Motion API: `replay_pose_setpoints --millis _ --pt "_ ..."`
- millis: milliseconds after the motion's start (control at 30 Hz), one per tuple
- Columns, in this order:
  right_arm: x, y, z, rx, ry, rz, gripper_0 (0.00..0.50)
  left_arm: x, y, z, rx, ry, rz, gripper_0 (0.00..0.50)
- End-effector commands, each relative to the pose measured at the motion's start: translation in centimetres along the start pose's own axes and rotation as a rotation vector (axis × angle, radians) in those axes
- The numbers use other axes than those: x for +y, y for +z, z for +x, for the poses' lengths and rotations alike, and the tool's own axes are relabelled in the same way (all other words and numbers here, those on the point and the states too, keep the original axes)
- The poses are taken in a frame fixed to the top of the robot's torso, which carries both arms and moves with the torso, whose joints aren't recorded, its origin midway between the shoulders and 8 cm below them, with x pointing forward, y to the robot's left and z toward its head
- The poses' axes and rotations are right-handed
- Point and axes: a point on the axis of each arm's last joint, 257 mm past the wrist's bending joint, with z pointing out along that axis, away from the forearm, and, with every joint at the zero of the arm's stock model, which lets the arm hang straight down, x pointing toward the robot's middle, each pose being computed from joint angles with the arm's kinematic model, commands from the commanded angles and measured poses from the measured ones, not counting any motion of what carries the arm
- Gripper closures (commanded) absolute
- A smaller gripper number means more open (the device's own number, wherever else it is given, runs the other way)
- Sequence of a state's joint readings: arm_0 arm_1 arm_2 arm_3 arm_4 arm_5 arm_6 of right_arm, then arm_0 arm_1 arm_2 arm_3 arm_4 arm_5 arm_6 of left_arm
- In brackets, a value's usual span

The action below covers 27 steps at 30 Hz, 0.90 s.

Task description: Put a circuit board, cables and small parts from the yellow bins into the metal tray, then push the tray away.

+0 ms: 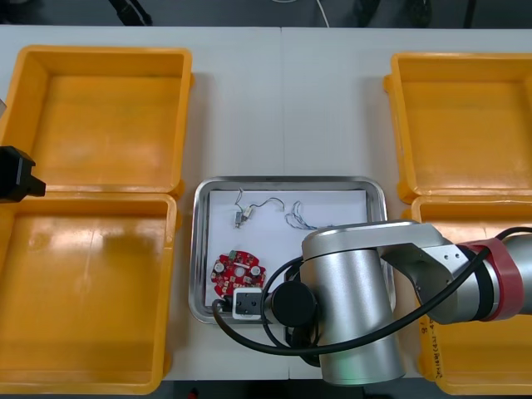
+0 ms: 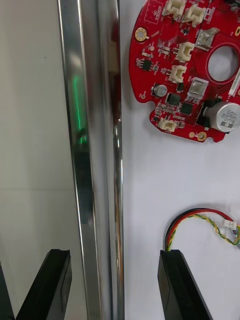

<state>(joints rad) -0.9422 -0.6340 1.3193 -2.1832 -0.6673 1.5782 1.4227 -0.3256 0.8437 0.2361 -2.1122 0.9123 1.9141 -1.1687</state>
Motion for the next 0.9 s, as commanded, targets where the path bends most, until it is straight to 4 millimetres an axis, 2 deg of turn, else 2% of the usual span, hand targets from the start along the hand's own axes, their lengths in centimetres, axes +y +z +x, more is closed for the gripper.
replay_pose_setpoints --millis 33,633,900 --pt "-0.2 0.2 0.1 0.001 -0.051 0.030 0.000 1.8 -1.6 -0.5 -0.029 0.089 -0.053 0.000" --pt "3.1 1.9 -1.6 -0.037 -0.056 0.022 0.000 1.8 -1.6 -0.5 -0.029 0.089 -0.053 0.000" --pt "3.2 2.9 -1.9 -0.027 -0.044 0.031 0.000 1.8 -1.6 -0.5 -0.029 0.089 -0.053 0.000"
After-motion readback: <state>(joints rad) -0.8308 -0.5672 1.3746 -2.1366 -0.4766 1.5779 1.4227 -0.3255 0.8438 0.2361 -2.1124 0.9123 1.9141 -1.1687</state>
